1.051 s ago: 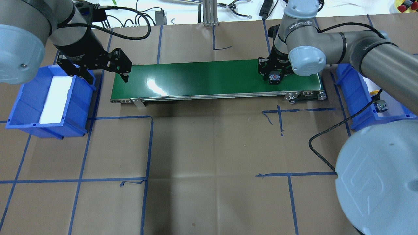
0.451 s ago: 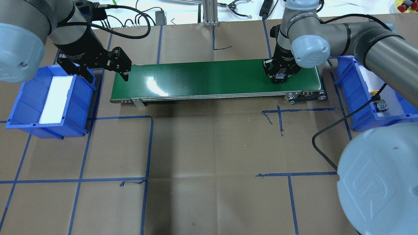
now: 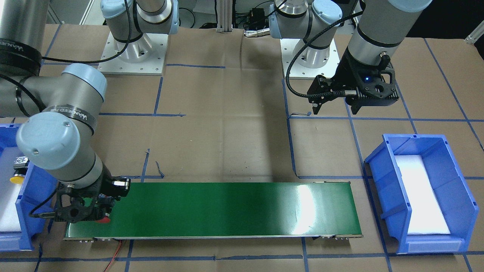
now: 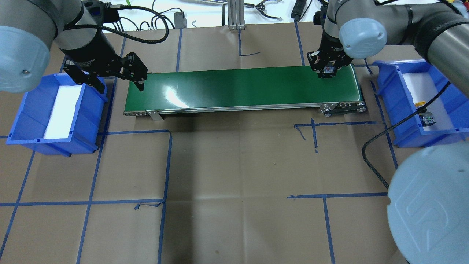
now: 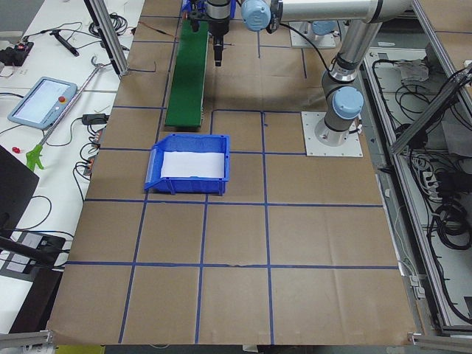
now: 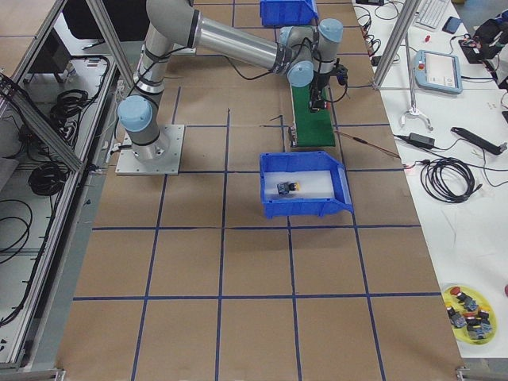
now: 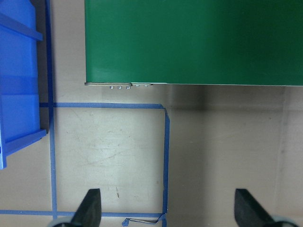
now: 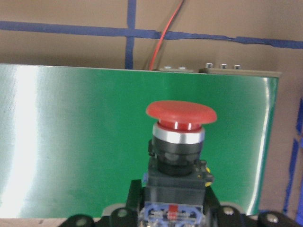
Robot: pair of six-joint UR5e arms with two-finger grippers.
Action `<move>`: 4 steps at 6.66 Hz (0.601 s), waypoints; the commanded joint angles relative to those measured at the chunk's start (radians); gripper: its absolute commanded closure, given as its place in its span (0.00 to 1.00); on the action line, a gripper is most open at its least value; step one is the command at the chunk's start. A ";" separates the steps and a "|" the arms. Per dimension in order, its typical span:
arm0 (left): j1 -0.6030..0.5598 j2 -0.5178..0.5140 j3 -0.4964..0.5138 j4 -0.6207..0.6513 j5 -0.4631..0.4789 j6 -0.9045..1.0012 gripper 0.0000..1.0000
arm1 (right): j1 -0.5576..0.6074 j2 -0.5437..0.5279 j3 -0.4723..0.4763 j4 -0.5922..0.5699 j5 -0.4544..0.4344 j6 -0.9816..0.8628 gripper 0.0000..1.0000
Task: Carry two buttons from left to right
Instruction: 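Carry the red button with the right gripper into the blue bin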
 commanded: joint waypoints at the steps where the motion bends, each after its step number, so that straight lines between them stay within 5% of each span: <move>1: 0.000 0.000 0.000 0.001 0.001 0.001 0.00 | -0.131 -0.075 -0.009 0.004 0.006 -0.156 0.99; 4: 0.000 0.000 0.000 0.001 0.002 -0.001 0.00 | -0.352 -0.129 -0.001 0.004 0.029 -0.408 0.99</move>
